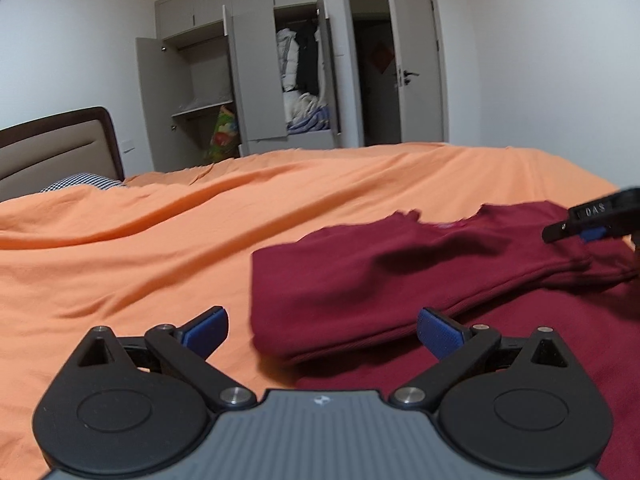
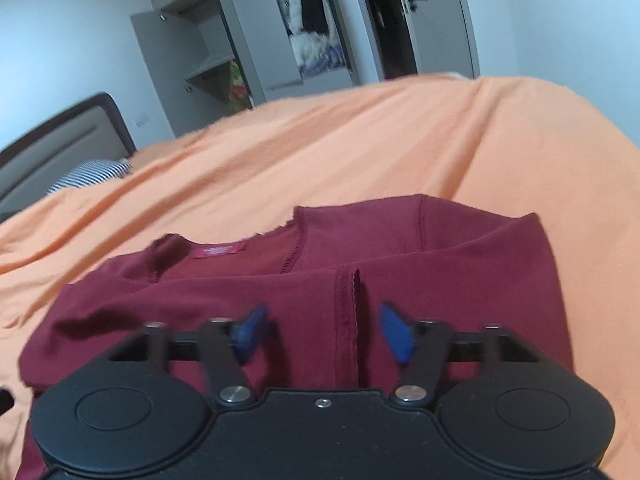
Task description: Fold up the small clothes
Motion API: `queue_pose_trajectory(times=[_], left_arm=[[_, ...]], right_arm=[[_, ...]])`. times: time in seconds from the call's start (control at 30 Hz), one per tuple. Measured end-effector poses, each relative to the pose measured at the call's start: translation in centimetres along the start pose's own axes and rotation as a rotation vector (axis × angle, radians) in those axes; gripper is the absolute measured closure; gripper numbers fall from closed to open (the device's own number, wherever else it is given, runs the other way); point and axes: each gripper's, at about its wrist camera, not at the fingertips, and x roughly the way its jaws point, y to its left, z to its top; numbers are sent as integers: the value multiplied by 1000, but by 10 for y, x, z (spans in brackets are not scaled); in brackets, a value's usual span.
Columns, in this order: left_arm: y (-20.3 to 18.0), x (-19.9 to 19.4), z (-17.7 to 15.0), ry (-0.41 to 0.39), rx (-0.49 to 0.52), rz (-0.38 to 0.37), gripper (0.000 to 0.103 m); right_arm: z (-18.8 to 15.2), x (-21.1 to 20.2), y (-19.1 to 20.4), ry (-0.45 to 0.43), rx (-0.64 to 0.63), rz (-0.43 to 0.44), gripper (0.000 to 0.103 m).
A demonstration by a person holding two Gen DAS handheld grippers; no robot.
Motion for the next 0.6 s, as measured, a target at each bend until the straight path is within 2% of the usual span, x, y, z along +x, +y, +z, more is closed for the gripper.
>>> queue_pose_trajectory(times=[0.03,0.1,0.2,0.4,0.5,0.57,0.6], left_arm=[[2,0,-3,5,7,6,0],[6,3,-9,13,24,16,0],[11,6,-16,28,41,19,1],[10,13,-17,13,83,24,4],[5,23,-14,21,109,43,14],[2,31,-10,29,102,55,23],[2,34,-7,27,92,49,23]], right_arm=[[3,3,1,13,12,-1,75],[8,-2,6,18,13,27,89],[27,-26,19,-32,17,87,90],[101,-88,50,-201,68,276,90],[133,-113,70,-271,41,332,90],[148,-125,82,-306,8,343,90],[153,-130,87,-317,-5,345,90]])
